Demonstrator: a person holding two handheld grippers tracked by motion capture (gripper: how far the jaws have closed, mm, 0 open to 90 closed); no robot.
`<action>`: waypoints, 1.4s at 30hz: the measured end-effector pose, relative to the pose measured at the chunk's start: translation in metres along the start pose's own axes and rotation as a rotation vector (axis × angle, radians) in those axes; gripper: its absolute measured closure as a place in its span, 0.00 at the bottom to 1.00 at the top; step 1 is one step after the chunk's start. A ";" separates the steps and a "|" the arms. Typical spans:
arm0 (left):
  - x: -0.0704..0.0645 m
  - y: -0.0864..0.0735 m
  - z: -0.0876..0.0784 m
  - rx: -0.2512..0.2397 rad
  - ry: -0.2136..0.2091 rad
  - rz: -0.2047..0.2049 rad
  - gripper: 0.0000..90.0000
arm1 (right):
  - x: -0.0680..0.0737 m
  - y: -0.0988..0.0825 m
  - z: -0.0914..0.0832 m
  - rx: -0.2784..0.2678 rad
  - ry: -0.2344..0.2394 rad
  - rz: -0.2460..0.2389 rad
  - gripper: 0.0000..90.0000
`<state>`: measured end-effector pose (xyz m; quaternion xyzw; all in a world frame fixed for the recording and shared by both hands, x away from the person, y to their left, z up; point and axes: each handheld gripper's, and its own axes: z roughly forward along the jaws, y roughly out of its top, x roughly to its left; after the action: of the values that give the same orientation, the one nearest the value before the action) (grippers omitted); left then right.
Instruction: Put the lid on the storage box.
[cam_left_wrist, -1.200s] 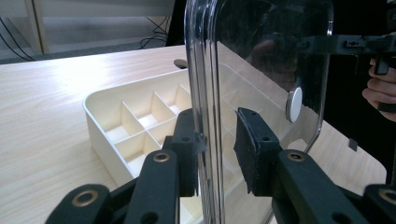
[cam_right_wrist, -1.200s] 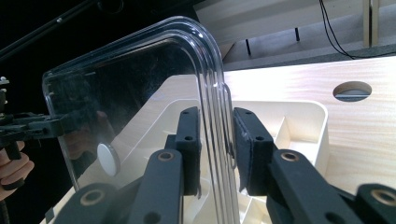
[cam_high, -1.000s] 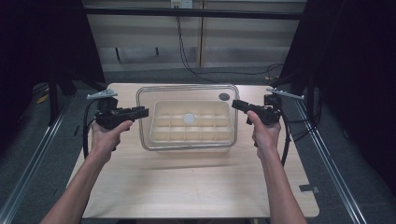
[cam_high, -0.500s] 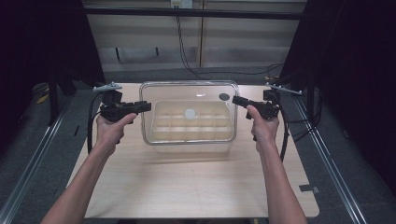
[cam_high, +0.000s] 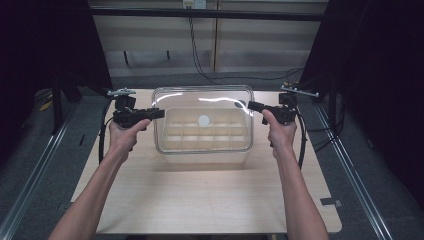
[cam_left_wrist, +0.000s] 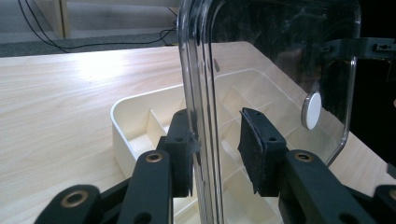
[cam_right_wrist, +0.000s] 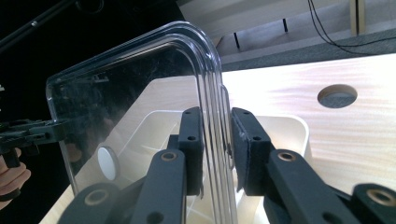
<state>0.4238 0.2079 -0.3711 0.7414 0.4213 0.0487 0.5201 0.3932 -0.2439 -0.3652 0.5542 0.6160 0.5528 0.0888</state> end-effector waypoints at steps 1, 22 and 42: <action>0.000 0.001 0.000 0.000 -0.001 0.001 0.73 | -0.001 0.001 0.000 0.000 0.002 0.005 0.83; 0.001 0.008 0.011 0.021 0.012 -0.014 0.73 | -0.010 0.003 0.004 0.026 -0.017 0.044 0.83; 0.018 0.005 0.038 0.061 0.036 -0.078 0.66 | -0.026 0.003 0.029 0.090 -0.081 0.115 0.83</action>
<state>0.4575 0.1923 -0.3909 0.7389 0.4604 0.0291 0.4911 0.4257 -0.2481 -0.3872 0.6138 0.6034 0.5059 0.0568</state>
